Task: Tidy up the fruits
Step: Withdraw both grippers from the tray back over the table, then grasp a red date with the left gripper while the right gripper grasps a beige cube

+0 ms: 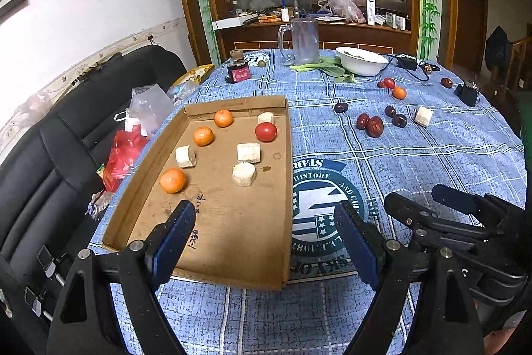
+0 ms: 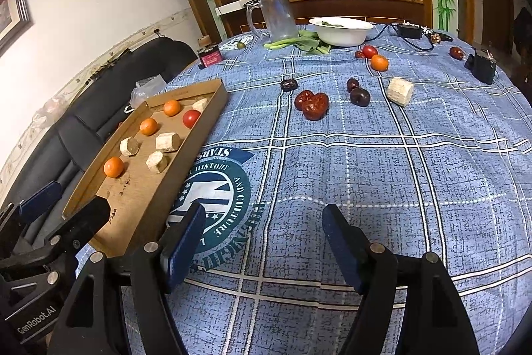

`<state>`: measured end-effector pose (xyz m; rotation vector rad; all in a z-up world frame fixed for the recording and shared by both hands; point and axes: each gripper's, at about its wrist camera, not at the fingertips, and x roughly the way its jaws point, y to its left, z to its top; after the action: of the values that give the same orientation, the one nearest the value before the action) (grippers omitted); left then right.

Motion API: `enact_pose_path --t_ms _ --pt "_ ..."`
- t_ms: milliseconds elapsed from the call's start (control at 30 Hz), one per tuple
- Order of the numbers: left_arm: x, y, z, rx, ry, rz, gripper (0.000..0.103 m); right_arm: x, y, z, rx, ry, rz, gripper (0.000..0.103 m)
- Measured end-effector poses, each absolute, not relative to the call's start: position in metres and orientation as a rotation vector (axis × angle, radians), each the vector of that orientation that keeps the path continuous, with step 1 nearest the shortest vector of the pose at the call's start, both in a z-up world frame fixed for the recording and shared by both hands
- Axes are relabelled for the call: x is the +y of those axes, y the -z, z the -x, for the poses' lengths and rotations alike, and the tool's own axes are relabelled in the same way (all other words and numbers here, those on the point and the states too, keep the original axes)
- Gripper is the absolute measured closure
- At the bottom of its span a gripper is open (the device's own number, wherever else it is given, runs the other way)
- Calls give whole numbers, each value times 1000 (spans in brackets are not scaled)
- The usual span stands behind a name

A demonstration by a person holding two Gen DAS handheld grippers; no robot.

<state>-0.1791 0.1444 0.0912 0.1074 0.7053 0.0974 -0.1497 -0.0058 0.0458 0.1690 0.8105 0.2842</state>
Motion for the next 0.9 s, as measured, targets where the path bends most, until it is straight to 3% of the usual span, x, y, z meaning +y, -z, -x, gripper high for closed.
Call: enact_pose_path --t_ms 900 --pt "140 -87 185 725 -78 -106 18 -17 -48 154 804 -249 -188 23"
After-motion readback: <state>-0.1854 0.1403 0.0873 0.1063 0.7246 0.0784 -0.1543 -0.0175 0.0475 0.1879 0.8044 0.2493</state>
